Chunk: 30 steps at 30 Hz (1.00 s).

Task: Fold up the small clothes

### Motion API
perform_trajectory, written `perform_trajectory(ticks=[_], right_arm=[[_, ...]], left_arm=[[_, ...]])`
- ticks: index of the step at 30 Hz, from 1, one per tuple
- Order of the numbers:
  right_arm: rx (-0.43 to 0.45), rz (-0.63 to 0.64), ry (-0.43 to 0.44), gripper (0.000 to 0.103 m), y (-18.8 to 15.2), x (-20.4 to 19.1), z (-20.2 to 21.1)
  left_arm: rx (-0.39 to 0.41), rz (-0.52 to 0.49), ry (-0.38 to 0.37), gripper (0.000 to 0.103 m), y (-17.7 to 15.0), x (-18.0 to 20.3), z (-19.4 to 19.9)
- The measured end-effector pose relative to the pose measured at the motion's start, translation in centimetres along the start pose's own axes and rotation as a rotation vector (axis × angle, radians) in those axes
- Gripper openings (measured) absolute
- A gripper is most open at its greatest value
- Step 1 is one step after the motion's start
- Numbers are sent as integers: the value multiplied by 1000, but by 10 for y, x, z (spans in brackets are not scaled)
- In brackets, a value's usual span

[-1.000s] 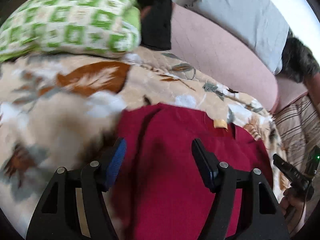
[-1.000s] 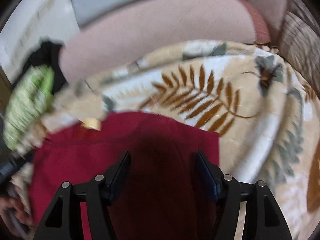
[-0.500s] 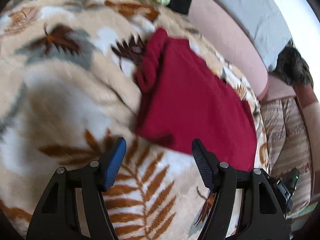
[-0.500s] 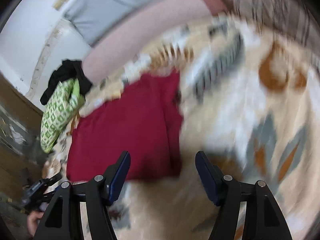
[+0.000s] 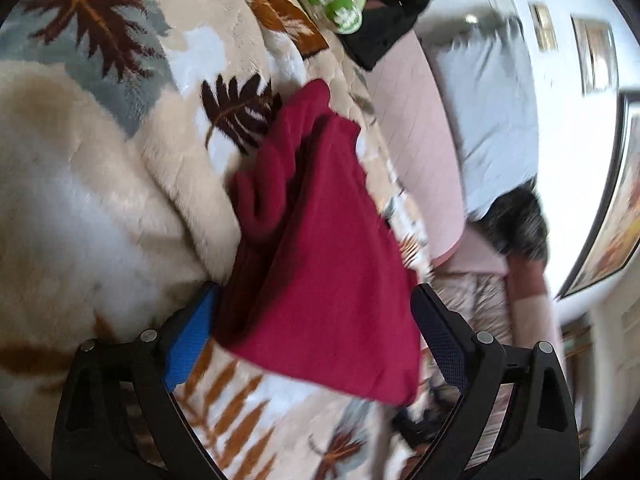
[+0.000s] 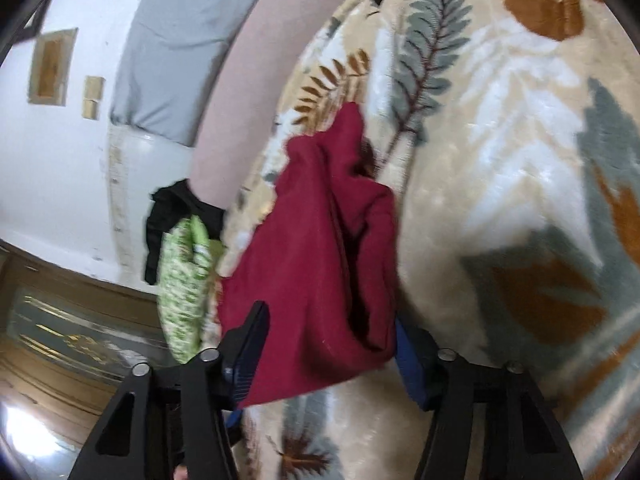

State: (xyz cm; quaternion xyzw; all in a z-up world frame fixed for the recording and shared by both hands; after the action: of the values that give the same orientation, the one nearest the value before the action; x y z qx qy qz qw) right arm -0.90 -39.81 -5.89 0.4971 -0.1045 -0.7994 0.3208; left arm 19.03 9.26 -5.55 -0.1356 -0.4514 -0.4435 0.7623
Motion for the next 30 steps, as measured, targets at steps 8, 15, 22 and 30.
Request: perform_trajectory(ticks=[8,15,22,30], right_arm=[[-56,-25,-31,43,-3,7,-10],[-70,-4,-72,40,-3,9,-15],[-82,116,-113,15,-1,-9,-13],[-64,168,-150,13,-24,-35,62]], left_arm=[[-145,-6,-66,81,-20,14,-13],[-85,10,78,32,-6,-5,-13],[-16,-253,251,9,-23,24,2],[-18,-361,299,7,-98,39,80]])
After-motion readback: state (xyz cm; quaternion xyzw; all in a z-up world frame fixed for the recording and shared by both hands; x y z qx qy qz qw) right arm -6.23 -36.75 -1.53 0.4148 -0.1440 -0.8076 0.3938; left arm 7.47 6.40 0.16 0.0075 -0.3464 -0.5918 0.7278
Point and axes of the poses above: each gripper's, at about its wrist camera, not at the fingertips, and z roughly against the way its jaws point, x to its right, y to its top, the point moved 4 cm from there along -z, roughly the way its jaws point, and after that the axes turned 5 degrees about y, right-handed, at the moved point
